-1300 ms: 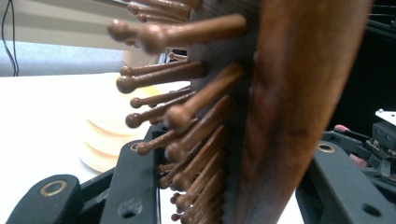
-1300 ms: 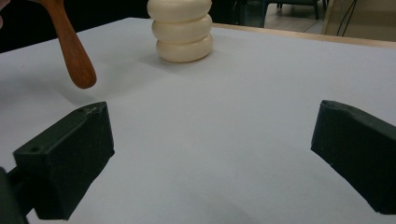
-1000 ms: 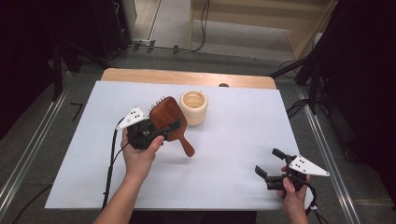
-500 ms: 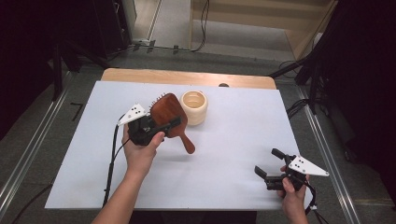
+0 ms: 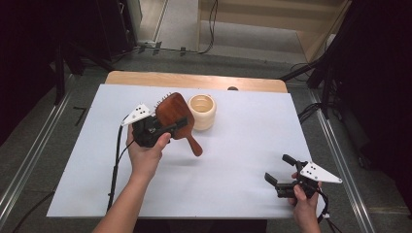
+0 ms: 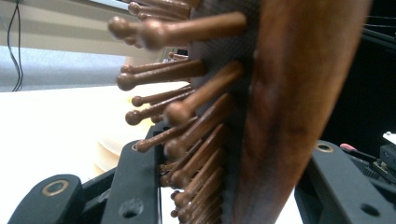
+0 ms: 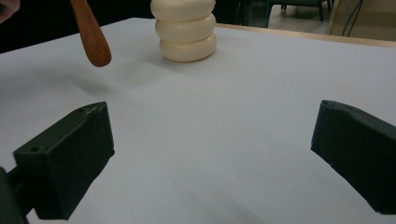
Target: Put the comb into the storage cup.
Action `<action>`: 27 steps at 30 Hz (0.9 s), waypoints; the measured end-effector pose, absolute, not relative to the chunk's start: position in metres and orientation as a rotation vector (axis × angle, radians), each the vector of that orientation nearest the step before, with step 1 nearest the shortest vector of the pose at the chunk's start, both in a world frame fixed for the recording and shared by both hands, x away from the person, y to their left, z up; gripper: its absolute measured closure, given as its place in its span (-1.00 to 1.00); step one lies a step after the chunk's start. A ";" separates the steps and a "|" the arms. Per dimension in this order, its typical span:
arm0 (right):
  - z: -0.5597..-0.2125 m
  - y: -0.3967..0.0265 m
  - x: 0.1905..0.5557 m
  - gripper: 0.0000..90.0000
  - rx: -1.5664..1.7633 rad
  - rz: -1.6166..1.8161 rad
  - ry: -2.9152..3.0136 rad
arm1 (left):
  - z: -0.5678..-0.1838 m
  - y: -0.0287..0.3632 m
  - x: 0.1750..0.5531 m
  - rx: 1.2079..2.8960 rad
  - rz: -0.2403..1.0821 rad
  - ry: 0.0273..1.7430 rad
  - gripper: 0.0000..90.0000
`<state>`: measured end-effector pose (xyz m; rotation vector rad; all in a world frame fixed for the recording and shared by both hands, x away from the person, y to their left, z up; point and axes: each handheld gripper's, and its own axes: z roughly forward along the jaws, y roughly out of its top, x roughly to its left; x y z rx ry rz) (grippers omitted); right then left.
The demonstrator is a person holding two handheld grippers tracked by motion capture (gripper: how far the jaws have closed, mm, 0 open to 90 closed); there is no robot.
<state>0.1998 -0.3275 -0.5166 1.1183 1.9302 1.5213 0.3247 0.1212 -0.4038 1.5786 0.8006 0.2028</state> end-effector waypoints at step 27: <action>-0.517 -0.328 0.200 -1.00 1.114 1.528 1.929 | -0.390 0.121 0.338 1.546 0.211 0.799 0.27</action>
